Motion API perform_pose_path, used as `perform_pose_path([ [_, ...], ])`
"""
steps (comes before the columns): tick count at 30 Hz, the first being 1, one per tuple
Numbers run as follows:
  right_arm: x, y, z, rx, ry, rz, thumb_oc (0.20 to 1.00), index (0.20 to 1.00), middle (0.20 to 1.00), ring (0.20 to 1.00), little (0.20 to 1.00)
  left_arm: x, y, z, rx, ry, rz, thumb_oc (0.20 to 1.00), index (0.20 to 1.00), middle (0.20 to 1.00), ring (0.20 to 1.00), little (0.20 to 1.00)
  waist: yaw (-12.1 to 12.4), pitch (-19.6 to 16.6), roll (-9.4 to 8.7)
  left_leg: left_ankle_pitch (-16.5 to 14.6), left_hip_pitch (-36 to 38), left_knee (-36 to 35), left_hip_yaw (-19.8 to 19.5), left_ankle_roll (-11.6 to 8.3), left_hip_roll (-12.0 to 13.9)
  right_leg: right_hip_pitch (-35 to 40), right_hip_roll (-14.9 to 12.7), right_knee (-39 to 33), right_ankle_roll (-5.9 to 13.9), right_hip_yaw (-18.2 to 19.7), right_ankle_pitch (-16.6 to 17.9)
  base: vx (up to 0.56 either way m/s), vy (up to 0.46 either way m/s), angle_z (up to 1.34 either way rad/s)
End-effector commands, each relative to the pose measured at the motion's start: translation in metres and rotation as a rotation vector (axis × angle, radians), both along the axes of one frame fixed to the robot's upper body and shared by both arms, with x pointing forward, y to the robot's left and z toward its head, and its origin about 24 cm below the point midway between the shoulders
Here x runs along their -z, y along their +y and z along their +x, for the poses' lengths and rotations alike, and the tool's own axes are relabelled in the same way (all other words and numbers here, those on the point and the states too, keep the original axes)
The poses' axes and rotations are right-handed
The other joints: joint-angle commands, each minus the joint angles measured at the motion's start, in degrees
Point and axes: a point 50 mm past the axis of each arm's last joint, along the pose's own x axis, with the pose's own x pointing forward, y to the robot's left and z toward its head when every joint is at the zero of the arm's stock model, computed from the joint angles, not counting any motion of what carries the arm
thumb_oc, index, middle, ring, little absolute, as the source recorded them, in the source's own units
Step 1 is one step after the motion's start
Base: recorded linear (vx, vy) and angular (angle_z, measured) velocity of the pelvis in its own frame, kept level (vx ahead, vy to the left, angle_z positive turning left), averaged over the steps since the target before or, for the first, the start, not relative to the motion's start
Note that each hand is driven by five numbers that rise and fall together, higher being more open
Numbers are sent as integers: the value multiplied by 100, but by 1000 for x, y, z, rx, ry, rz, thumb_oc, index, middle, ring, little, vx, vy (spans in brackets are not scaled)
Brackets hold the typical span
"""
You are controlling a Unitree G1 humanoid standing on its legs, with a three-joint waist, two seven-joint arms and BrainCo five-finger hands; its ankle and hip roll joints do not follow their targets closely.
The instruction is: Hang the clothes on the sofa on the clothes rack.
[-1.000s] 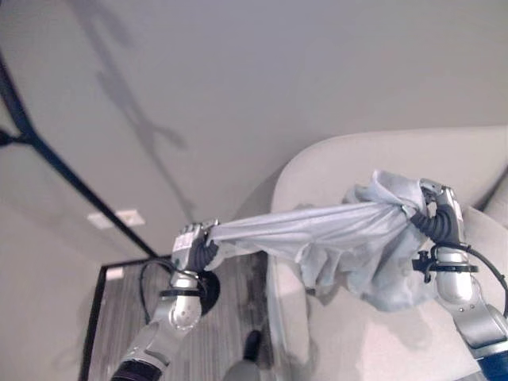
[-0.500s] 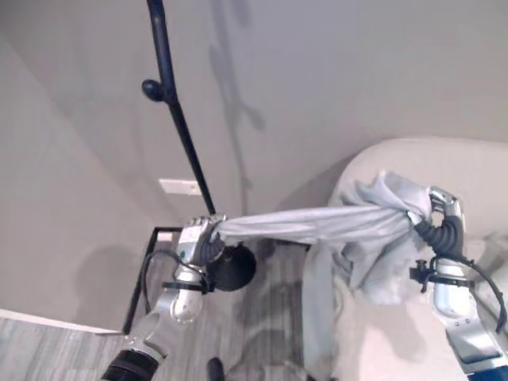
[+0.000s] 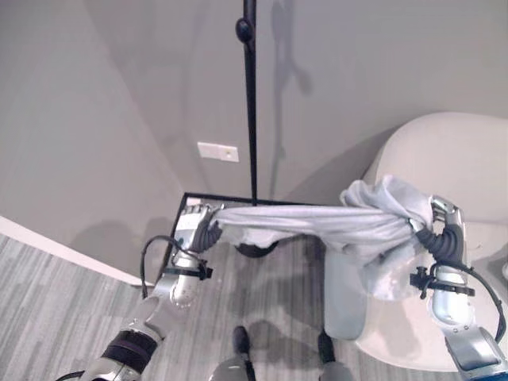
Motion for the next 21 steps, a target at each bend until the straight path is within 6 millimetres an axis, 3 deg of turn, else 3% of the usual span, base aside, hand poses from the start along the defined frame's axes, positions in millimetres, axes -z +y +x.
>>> perform_pose_path([
  [1,-24,-26,-10,83,-129,-10,200,200,200,200,200,-16,-19,7,99,-47,-48,200,200,200,200,200,-201,-476,-29,-518,886,-580,-72,-115,-153,253,1457,132,-286,1036,-256,112,53,5],
  [2,-24,-27,-10,85,-129,-10,200,200,200,200,200,-16,-19,7,101,-46,-49,200,200,200,200,200,-182,-478,-23,-508,895,-604,-68,-118,-149,239,1468,156,-290,1040,-265,123,49,13],
  [4,-26,-35,-15,116,-137,-10,200,200,200,200,200,-17,-40,10,180,-41,-74,200,200,200,200,200,-305,-449,30,-561,1059,-647,-147,-110,-261,281,1680,133,-384,1238,-300,130,36,3],
  [8,-32,-38,-15,122,-153,-26,200,200,200,200,200,-20,-67,10,291,-38,-98,200,200,200,200,200,-400,-333,158,-685,1253,-483,-170,-168,-319,327,1801,169,-487,1347,-273,166,-16,20],
  [9,-35,-35,-14,107,-166,-34,200,200,200,200,200,-18,-73,8,313,-29,-103,200,200,200,200,200,-393,-351,190,-827,1307,-260,-168,-179,-357,409,1801,112,-522,1356,-263,261,-51,18],
  [13,-41,-31,-10,86,-189,-52,200,200,200,200,200,-24,-78,10,323,-60,-129,200,200,200,200,200,-326,-208,190,-688,977,1047,-233,-407,-301,610,1785,71,-702,1378,-226,145,-81,18],
  [15,-42,-33,-10,93,-189,-60,200,200,200,200,200,-25,-80,11,316,-66,-154,200,200,200,200,200,-331,-142,141,-589,634,1771,-296,-499,-211,684,1718,111,-798,1347,-256,114,-67,39],
  [17,-39,-37,-10,111,-170,-68,200,200,200,200,200,-23,-80,10,304,-62,-182,200,200,200,200,200,-394,-183,141,-575,487,2048,-215,-519,50,722,1593,128,-837,1244,-317,152,-27,44],
  [19,-36,-42,-14,142,-153,-82,200,200,200,200,200,-20,-82,9,297,-54,-211,200,200,200,200,200,-468,-262,121,-571,531,1791,-4,-491,386,734,1387,127,-821,1066,-396,167,19,25],
  [21,-36,-44,-16,154,-153,-93,200,200,200,200,200,-19,-82,9,288,-51,-222,200,200,200,200,200,-490,-330,126,-634,624,1361,-22,-503,511,698,1226,126,-776,914,-483,187,55,28],
])
